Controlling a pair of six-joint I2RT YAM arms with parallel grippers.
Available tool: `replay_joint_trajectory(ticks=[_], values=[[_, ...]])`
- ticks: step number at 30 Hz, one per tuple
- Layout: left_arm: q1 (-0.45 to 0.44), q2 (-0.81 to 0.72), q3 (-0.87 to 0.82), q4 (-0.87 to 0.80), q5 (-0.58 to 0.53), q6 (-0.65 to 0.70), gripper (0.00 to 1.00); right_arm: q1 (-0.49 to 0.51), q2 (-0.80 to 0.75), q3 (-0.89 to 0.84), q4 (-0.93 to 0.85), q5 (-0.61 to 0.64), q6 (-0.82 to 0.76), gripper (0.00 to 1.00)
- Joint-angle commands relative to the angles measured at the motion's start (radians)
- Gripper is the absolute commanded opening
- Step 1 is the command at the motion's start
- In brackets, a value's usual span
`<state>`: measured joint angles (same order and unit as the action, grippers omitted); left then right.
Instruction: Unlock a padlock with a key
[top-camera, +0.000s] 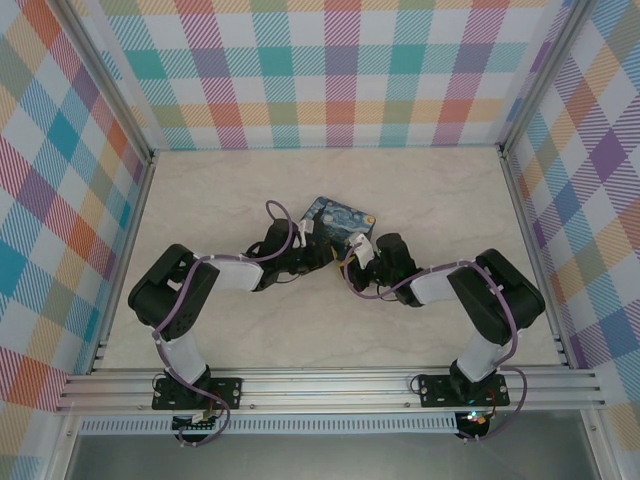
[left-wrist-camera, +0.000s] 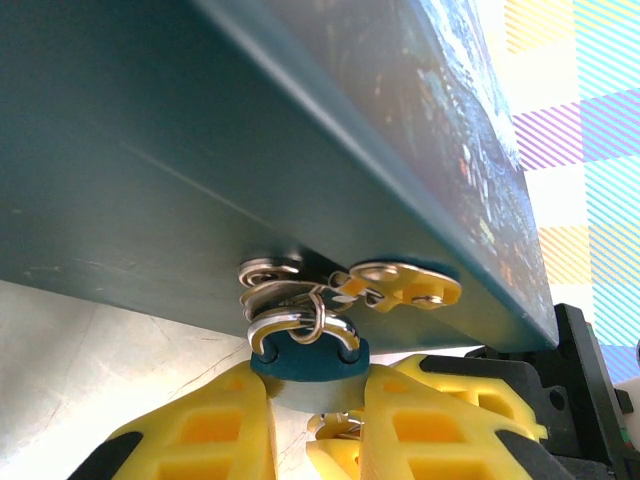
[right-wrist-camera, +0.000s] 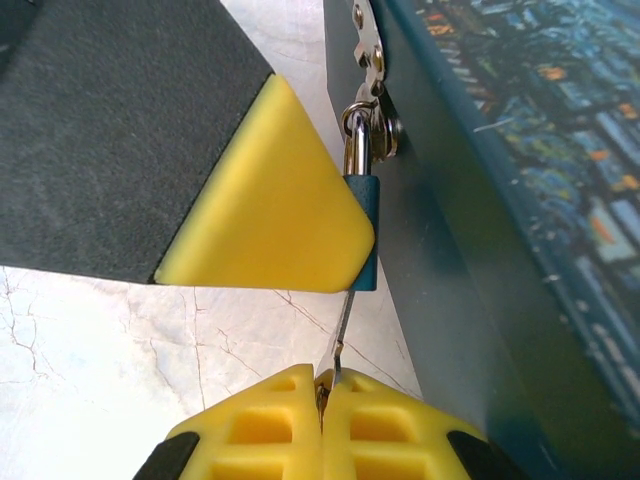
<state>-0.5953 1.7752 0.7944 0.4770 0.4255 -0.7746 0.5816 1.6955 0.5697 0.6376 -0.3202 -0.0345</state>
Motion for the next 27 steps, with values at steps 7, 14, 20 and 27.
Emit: replay_joint_trajectory(ticks=[7, 14, 20, 27], values=[[-0.017, -0.025, -0.016, -0.003, 0.042, -0.005, 0.21, -0.002, -0.037, 0.077, 0.07, 0.011, -0.005, 0.0], [-0.022, -0.022, -0.011, -0.006, 0.041, -0.006, 0.21, -0.003, -0.034, 0.117, 0.02, 0.026, -0.036, 0.0], [-0.024, -0.011, -0.014, -0.011, 0.024, -0.004, 0.21, -0.016, -0.071, 0.108, 0.014, -0.012, -0.013, 0.0], [-0.024, -0.012, -0.012, -0.006, 0.007, -0.01, 0.21, -0.017, -0.095, 0.099, -0.071, -0.046, -0.015, 0.0]])
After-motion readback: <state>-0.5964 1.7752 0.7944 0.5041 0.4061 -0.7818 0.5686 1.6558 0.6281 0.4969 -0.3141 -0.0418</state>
